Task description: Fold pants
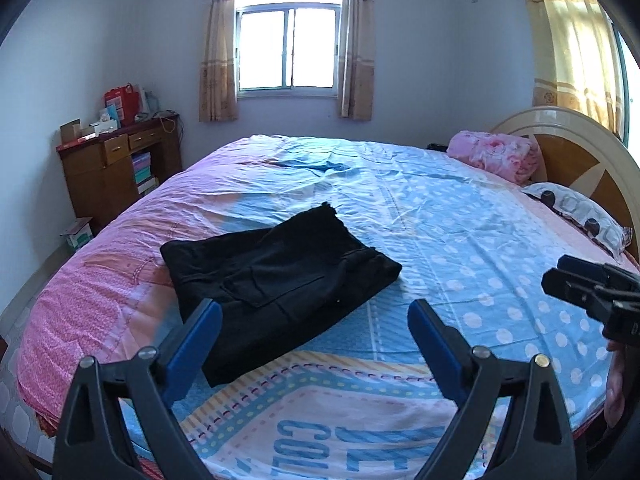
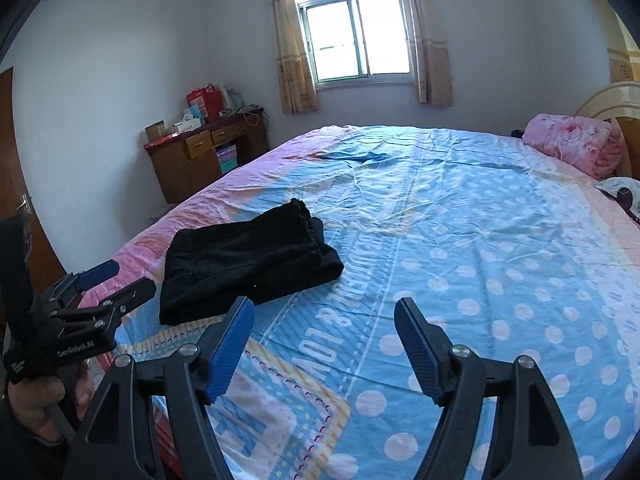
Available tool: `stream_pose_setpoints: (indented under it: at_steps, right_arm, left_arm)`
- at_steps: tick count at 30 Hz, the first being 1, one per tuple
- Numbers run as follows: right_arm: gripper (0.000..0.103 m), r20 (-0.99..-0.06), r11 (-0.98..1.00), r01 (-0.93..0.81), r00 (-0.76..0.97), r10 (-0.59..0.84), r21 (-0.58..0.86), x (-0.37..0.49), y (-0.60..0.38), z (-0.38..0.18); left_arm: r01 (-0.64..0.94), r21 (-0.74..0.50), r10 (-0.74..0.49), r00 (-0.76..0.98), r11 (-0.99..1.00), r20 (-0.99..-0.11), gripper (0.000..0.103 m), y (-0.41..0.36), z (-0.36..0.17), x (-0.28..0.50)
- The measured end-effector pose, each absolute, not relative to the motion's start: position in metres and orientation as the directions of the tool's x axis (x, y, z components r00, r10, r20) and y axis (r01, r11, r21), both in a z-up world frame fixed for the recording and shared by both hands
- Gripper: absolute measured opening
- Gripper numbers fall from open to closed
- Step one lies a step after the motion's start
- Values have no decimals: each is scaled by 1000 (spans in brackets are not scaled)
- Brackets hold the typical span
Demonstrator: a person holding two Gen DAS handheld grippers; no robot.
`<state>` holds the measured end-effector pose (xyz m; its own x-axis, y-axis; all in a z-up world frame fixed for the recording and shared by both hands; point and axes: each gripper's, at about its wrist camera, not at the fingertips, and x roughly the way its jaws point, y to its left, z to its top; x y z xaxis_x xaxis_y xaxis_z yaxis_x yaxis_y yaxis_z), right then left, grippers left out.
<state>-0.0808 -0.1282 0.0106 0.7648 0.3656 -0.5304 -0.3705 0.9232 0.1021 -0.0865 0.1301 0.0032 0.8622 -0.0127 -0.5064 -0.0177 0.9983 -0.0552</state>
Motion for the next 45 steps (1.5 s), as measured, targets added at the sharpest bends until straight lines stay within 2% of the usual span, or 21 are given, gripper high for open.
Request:
stream_pose_setpoints:
  at_steps: [26,30,45]
  right_arm:
    - [74,-535,916,-384,754,381,111,-81,-121,6]
    - [74,-535,916,-384,753,384,117,-83,-120,5]
    - [74,-525,914,-389,757,388,116,-87,-117,8]
  left_arm:
    - [-42,-34,18,859,999,-512,97,138,-3,-81]
    - [-47,-29,26,861,998,-509,102,139,-2,-81]
    - [-68,-18,49,855,998,-515,102,143,2,-79]
